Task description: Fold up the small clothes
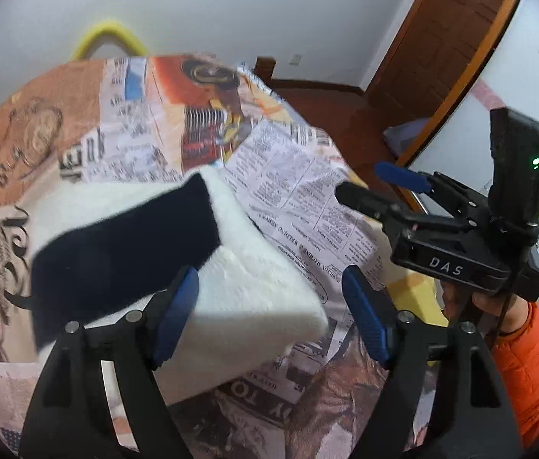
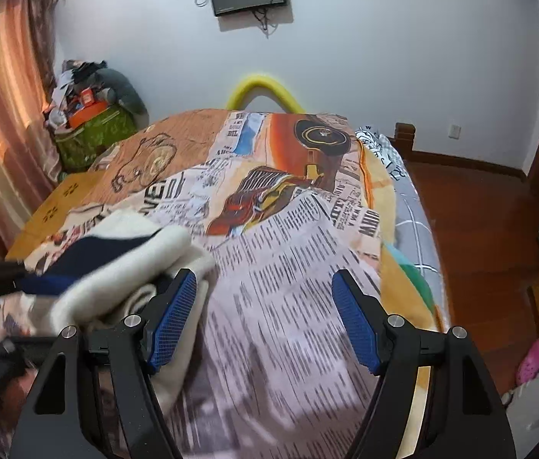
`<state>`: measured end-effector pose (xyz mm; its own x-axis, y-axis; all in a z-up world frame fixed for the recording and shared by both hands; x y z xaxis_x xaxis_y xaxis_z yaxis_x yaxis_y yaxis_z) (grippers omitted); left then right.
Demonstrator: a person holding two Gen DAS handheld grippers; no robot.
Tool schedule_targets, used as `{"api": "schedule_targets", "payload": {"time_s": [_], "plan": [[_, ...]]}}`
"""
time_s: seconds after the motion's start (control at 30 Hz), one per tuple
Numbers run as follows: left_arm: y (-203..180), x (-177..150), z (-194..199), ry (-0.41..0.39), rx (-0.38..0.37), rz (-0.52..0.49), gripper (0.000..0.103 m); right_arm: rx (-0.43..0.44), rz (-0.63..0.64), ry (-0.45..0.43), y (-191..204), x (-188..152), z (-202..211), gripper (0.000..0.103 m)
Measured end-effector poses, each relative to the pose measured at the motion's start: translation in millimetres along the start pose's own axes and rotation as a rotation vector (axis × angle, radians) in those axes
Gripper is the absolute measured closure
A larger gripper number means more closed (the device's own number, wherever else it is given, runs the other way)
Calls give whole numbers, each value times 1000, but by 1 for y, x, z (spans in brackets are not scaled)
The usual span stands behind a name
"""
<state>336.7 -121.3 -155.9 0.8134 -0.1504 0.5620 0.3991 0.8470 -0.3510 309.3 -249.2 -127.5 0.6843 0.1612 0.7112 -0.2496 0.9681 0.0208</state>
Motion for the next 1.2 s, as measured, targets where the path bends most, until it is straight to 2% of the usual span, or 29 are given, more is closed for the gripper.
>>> {"api": "schedule_targets", "payload": {"time_s": [0.13, 0.23, 0.3, 0.4, 0.57, 0.7, 0.77, 0.87, 0.93, 1.03, 1.2], "plan": [[16, 3, 39, -79, 44, 43, 24, 53, -2, -11, 11, 8, 14, 33], [39, 6, 69, -153, 91, 79, 14, 105, 6, -43, 29, 16, 26, 31], [56, 8, 86, -191, 158, 82, 13, 144, 19, -65, 47, 22, 31, 31], [85, 7, 100, -197, 243, 89, 13, 196, 39, -84, 73, 29, 30, 31], [128, -2, 99, -159, 317, 113, 13, 262, 58, -84, 112, 34, 16, 31], [152, -15, 77, -93, 327, 134, 13, 282, 64, -19, 130, 23, -8, 31], [158, -23, 61, -52, 321, 130, 13, 267, 73, 30, 131, 13, -23, 31], [158, -36, 35, 15, 301, 113, 13, 225, 72, 72, 122, -7, -34, 36], [156, -44, 24, 38, 286, 94, 13, 214, 49, 105, 113, -18, -40, 47], [149, -54, 13, 42, 275, 62, 11, 183, 60, 130, 103, -35, -42, 54], [151, -72, 6, 45, 252, 71, 5, 149, 105, 128, 104, -61, -35, 54]]}}
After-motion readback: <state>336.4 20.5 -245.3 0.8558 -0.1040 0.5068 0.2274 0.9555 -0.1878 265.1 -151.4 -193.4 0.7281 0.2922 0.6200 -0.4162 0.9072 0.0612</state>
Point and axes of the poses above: each gripper's, at about its wrist camera, not at the fingertips, and z roughly against the way its jaws point, y to its left, x to its top, the point moved 2 cm from there along -z, roughly the way its jaws point, and after that the axes turned 8 degrees about -x, right-handed, at the moved point
